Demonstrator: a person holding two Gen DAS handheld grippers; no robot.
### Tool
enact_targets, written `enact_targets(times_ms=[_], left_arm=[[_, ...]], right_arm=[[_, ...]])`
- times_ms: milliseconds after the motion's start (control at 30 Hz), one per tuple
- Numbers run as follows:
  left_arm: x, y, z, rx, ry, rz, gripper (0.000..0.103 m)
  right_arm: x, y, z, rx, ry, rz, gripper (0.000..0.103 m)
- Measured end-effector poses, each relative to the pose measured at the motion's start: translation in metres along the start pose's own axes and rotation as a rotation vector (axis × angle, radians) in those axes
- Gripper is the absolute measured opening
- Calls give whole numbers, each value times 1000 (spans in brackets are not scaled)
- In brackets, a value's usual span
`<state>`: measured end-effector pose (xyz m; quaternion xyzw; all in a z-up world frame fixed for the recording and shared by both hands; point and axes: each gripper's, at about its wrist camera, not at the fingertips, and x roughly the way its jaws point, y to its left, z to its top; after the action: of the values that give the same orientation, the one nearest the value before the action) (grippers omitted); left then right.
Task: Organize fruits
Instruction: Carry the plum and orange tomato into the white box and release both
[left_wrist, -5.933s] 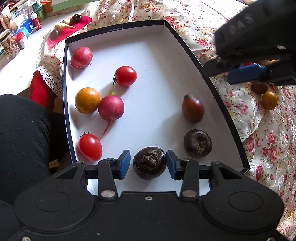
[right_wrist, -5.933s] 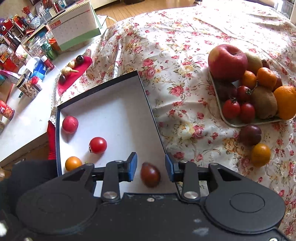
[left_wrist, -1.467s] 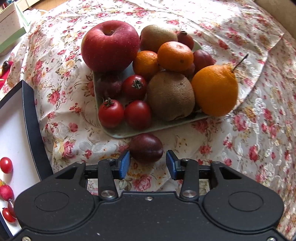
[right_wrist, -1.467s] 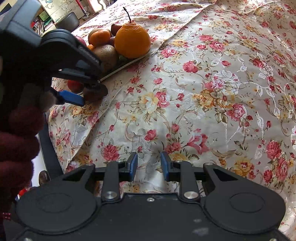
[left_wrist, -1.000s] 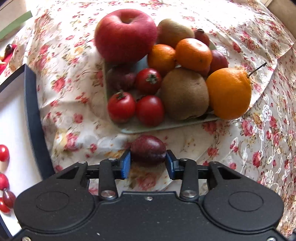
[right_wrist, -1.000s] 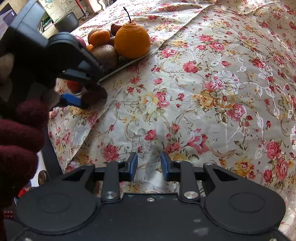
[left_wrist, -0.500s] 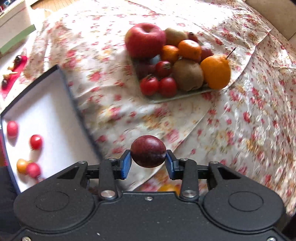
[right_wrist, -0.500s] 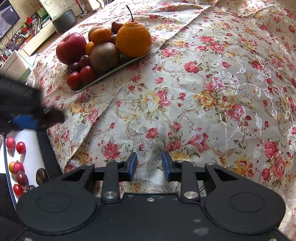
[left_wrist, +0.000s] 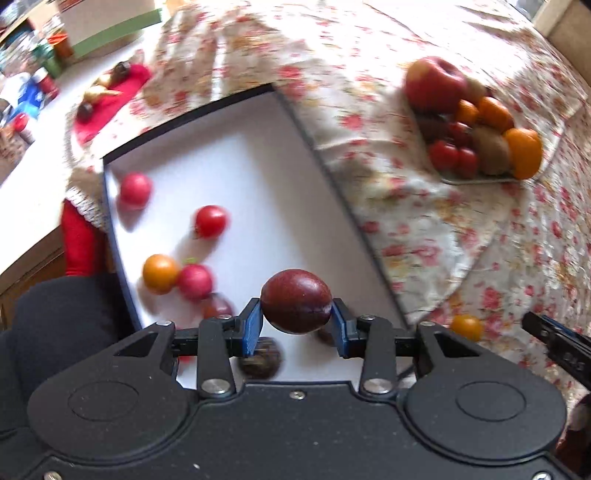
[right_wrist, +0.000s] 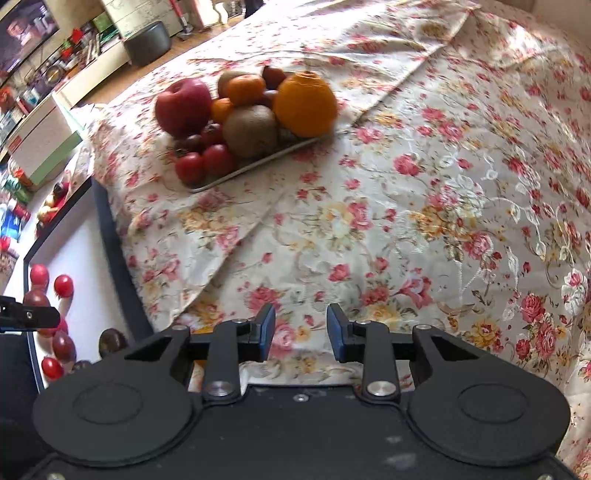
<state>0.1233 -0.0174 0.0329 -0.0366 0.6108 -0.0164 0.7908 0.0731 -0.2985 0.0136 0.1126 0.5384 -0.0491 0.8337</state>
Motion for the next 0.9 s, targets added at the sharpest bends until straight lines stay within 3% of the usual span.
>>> enact_targets(times_ms=[200, 433, 900], left_arm=[[11, 44, -7, -63, 20, 44, 47], [22, 69, -14, -77, -31, 97, 47], [36, 70, -18, -74, -3, 90, 47]], right_arm=[[-4, 23, -1, -42, 12, 28, 39], [-5, 45, -6, -82, 28, 34, 45], [35, 66, -21, -137, 126, 4, 52]])
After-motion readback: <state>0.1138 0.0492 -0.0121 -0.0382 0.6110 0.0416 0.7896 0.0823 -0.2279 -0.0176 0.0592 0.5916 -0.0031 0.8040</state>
